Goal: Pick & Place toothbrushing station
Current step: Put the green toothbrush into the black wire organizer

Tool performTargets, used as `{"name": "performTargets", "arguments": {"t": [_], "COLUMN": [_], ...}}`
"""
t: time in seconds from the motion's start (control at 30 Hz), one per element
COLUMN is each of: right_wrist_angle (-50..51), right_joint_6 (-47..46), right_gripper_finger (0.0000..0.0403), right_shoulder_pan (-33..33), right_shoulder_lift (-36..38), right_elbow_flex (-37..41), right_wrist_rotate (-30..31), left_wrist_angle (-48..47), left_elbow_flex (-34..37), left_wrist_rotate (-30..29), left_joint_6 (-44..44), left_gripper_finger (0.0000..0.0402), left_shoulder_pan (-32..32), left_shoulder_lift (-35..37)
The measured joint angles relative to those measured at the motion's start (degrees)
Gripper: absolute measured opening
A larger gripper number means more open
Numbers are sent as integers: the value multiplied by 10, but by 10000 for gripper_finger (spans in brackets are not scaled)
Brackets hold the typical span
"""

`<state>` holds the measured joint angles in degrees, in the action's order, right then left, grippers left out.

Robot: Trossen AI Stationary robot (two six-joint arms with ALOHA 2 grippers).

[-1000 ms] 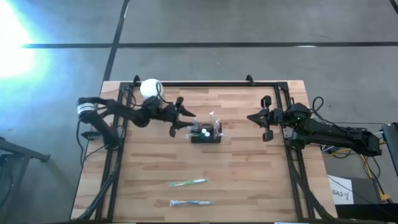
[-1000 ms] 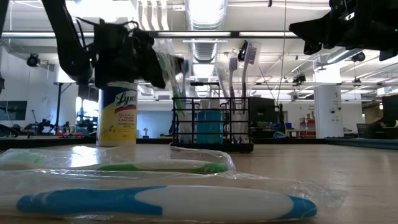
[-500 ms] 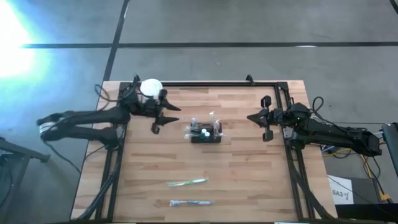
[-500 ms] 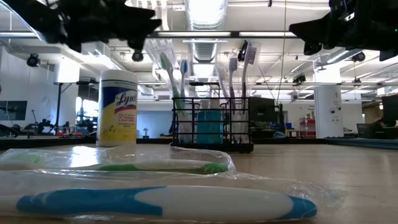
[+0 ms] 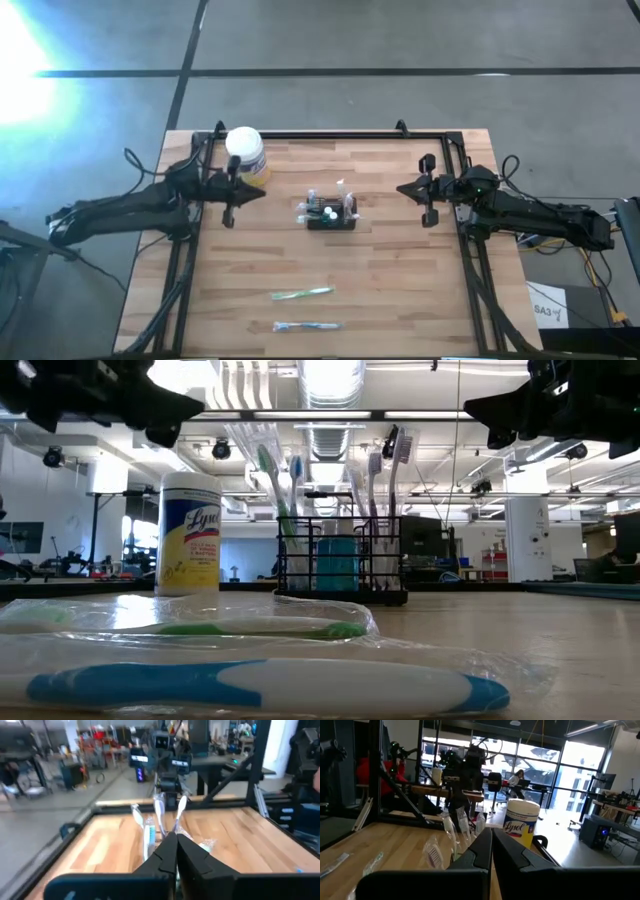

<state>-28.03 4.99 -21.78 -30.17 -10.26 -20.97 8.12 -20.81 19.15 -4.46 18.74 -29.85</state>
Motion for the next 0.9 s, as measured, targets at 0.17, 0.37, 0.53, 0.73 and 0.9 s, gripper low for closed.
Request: {"name": "performTargets", "arguments": {"t": [0.17, 0.37, 0.53, 0.73, 0.9], "right_wrist_angle": [-1, -1, 0, -18, -7], "right_joint_6": [1, 4, 14, -6, -18], "right_gripper_finger": [8, 8, 8, 8, 8], "right_shoulder_pan": [0, 0, 0, 0, 0], "right_shoulder_lift": [0, 0, 0, 1, 0], "right_elbow_flex": [0, 0, 0, 0, 1], "right_wrist_rotate": [0, 0, 0, 0, 0], "left_wrist_angle": [126, 168, 165, 165, 163], "left_elbow_flex": [88, 149, 170, 193, 203], "left_wrist_rotate": [-13, -13, -13, -15, -22], "left_joint_6": [21, 38, 40, 38, 34], "left_gripper_finger": [4, 3, 2, 2, 3], "left_shoulder_pan": [-5, -5, -5, -5, -5], "left_shoulder_lift": [45, 83, 91, 91, 91]}}
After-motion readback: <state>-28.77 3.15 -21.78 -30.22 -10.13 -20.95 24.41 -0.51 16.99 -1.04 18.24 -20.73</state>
